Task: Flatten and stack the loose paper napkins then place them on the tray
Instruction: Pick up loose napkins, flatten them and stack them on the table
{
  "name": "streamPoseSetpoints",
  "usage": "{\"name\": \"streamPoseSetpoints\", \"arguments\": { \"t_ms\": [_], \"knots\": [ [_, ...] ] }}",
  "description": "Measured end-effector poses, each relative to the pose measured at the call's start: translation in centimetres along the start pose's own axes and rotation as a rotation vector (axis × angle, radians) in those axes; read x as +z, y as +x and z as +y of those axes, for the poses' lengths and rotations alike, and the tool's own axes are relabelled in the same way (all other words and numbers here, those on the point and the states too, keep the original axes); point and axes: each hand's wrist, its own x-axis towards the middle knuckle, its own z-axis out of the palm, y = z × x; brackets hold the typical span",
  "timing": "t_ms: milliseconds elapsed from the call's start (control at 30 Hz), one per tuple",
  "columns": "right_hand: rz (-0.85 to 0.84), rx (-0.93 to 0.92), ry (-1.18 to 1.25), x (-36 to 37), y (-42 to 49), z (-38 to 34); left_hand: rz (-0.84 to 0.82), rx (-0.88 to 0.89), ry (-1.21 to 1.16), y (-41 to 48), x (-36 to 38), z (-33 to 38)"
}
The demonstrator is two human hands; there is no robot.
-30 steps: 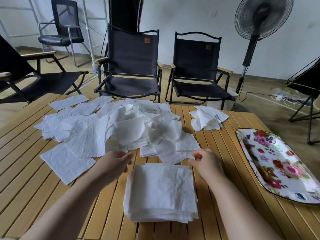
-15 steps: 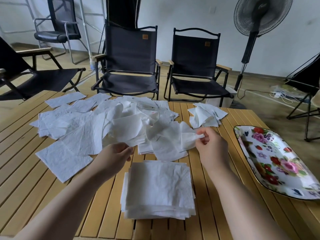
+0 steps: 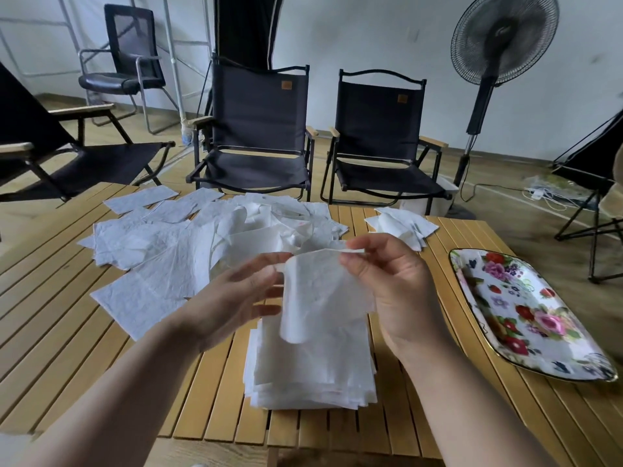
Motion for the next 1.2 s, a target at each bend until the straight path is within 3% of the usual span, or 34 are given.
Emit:
{"name": "streamPoseSetpoints", "arguments": {
  "t_ms": [100,200,367,433,500,633,933,1200],
  "knots": [
    [0.058,0.104,-0.109,-1.1,0.3,1.1,0.11,-0.046,0.046,-0.4,0.5,0.3],
    [0.01,0.337,-0.317,-3.5,0.9,2.8,0.23,-0.098,0.124,-0.7,0.3,0.2],
    [-0.259,0.67,-0.65,-6.5,0.8,5.0,0.277,-0.118,0.828,-0.4,-0.5,-1.5],
    [-0.317,0.692,-0.705,-7.0,0.9,5.9,0.255,-0.09,0.921,0.1,-0.3,-2.2],
    [-0.295,0.656,-0.722,-7.2,1.4,6.7,0.265,-0.053,0.957,0.6,-0.1,-2.3],
    [-0.02,0.428,-0.796,-7.3,3.1,9.8,0.409,-0.005,0.945,1.4,-0.1,-2.3],
    [-0.126,0.382,-1.215,-6.4,5.1,14.4,0.533,-0.053,0.909,2.0,-1.2,-2.4],
    [0.021,0.134,-0.873,-6.0,4.3,9.9,0.49,-0.028,0.869,1.6,-0.6,-1.8]
  ]
}}
